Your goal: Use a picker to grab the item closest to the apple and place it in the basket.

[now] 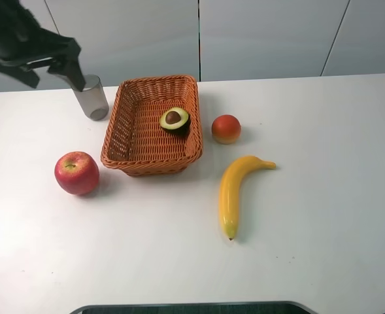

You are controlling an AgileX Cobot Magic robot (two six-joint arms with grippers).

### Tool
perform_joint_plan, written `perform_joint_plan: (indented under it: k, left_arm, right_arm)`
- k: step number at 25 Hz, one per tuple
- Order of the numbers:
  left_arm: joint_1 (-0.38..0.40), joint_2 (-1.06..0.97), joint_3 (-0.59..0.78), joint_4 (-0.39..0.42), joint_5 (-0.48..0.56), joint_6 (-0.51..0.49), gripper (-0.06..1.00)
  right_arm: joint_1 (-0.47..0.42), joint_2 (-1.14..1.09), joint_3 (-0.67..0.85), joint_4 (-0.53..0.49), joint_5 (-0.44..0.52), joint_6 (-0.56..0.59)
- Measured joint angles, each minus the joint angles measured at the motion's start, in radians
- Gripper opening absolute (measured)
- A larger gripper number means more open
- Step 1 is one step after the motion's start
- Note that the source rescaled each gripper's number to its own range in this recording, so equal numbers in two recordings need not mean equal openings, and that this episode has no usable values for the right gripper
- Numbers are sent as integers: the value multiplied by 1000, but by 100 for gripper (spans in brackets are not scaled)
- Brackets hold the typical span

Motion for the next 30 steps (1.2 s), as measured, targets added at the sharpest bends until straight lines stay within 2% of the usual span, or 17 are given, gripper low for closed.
perform_joint_plan:
  k: [3, 9, 17, 30]
  left_arm:
    - [60, -147, 120, 2, -4, 0, 99]
    - [75, -461, 273, 7, 0, 2, 100]
    - [75, -812, 337, 26, 92, 2, 100]
    - [75, -1201, 558, 68, 117, 2, 100]
  right_arm:
    - [0, 0, 0, 0, 0, 0]
    - [0, 0, 0, 0, 0, 0]
    - [0, 0, 0, 0, 0, 0]
    - [0, 0, 0, 0, 0, 0]
